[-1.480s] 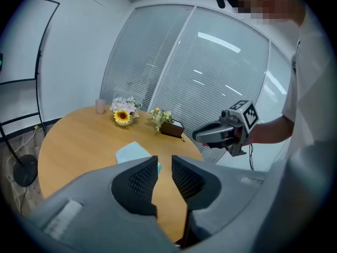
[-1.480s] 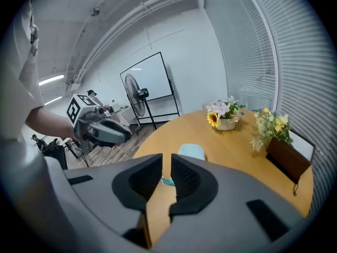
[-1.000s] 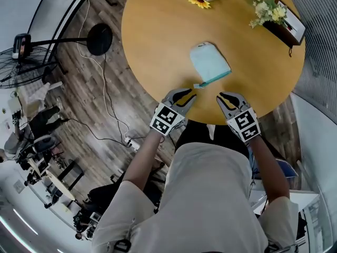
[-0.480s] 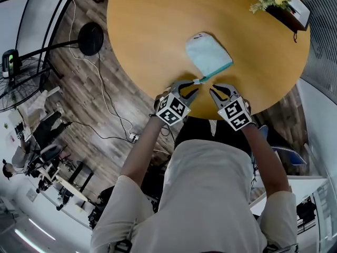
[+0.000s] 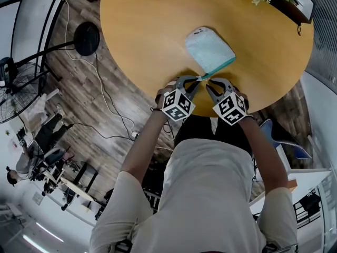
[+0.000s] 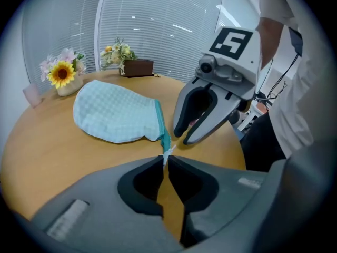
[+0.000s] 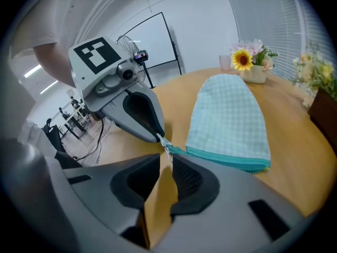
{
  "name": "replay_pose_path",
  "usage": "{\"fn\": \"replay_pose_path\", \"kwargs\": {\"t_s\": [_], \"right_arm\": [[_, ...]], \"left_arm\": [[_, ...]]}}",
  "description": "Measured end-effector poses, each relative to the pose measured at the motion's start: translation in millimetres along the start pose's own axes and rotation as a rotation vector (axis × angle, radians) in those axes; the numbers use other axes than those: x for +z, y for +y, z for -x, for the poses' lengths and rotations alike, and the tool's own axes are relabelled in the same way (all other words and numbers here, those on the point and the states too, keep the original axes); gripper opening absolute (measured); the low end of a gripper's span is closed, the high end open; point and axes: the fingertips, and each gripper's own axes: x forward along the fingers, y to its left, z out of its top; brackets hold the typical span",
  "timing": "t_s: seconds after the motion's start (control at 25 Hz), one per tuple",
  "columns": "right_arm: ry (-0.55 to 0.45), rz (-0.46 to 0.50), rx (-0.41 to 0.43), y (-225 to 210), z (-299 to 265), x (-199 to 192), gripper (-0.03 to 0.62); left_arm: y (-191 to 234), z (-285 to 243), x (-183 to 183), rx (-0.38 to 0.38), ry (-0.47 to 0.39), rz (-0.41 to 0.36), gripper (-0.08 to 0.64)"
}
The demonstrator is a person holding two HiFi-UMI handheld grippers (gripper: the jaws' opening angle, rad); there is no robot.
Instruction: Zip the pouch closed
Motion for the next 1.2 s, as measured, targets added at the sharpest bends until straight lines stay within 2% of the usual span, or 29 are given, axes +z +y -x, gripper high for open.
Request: {"fn": "replay_pose_path", "kwargs": {"t_s": [0.16, 0.28, 0.56, 0.68, 0.8, 0.92, 1.2], "right_arm": [[0.005, 0.013, -0.025, -4, -7, 0, 0.073], [0.007, 0.01, -0.031, -6, -10, 1, 0.073], [0.036, 0.025, -0.077, -10, -18, -6, 0.066], [0.014, 0.009, -0.095, -13, -17, -5, 0.06], [-0.006, 0.039, -0.113, -14, -13, 0, 0.013], [-0.012, 0.058, -0.098, -12, -9, 4, 0.006], [-0.048, -0.044, 0.012, -8, 15, 16, 0.002]], "left_arm": [[1, -1, 0, -0.035, -0.011, 0.003, 0.032], [2, 1, 4, -0.062, -0.032, 0.036, 0.029], [6, 4, 13, -0.129, -0.127, 0.238, 0.026], [6, 4, 17, -0.155, -0.144, 0.282, 0.025], [5, 3, 19, -0.158, -0.138, 0.278, 0.023], [5, 6, 21, -0.156, -0.136, 0.27, 0.023], [3, 25, 35, -0.127, -0.124, 0.224, 0.02]]}}
